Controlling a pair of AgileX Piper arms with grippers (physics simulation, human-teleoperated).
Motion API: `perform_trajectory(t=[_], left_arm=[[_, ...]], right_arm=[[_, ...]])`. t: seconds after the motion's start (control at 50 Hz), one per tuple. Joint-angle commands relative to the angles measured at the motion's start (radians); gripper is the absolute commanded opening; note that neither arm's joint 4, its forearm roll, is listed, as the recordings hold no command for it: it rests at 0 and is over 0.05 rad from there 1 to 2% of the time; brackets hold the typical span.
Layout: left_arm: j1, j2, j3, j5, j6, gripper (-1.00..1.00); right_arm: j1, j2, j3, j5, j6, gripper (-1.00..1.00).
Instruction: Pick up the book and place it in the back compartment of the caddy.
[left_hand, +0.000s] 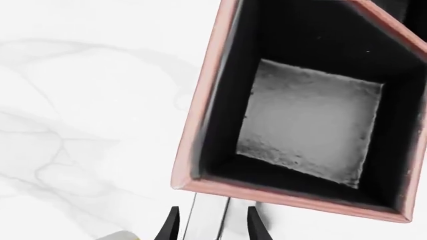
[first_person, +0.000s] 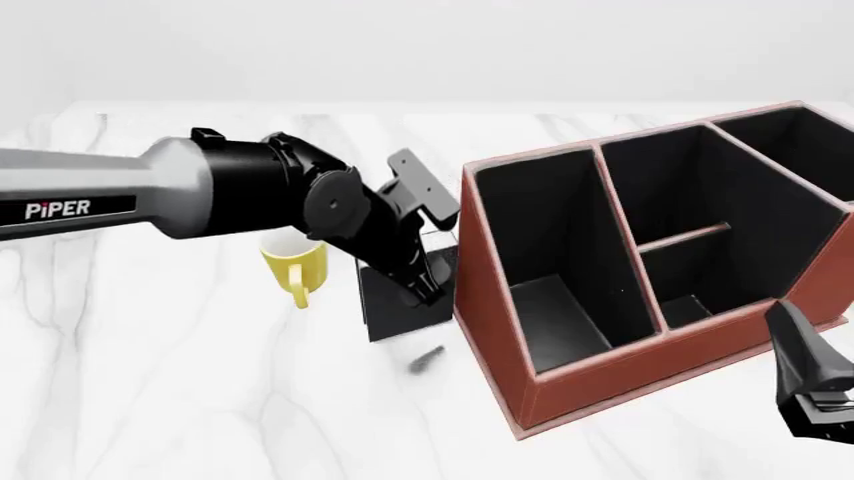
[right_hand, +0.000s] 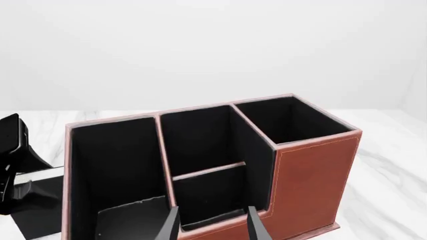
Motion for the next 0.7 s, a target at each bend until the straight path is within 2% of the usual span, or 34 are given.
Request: perform_trajectory(t=[0.02, 0.08, 0.1, 0.14, 0.2, 0.22, 0.4, 0.5, 0.6, 0.7], left_arm=[[0.004, 0.029, 0.02, -0.025, 0.006, 1.0], [-0.009, 0.025, 0.042, -0.039, -0.002, 1.0], [0.002, 0.022, 0.045, -0.052, 0.019, -1.0], [-0.043, 0.006, 0.075, -0.045, -0.027, -1.0], [-0.015, 0.014, 0.049, -0.044, -0.009, -1.0], [-0.026, 0.007, 0.051, -0.037, -0.028, -1.0], [-0.01, 0.002, 0.045, -0.021, -0.021, -1.0], [-0.022, -0.008, 0.054, -0.003, -0.043, -1.0], [-0.045, -0.047, 0.064, 0.034, -0.061, -1.0], [-0.041, -0.09, 0.013, 0.104, -0.048, -1.0]], right_arm=[[0.0, 0.005, 0.0, -0.004, 0.001, 1.0], [-0.001, -0.017, -0.003, 0.02, 0.001, 1.0], [-0.001, -0.013, -0.002, 0.015, 0.001, 1.0], [-0.002, -0.009, -0.001, 0.01, 0.001, 1.0], [-0.002, -0.007, -0.001, 0.008, 0.001, 1.0], [-0.002, -0.006, -0.001, 0.007, 0.001, 1.0], [-0.002, -0.022, -0.004, 0.025, 0.001, 1.0], [-0.002, -0.019, -0.004, 0.022, 0.001, 1.0], [-0.003, -0.011, -0.001, 0.013, 0.001, 1.0], [-0.002, -0.006, -0.001, 0.008, 0.0, 1.0]])
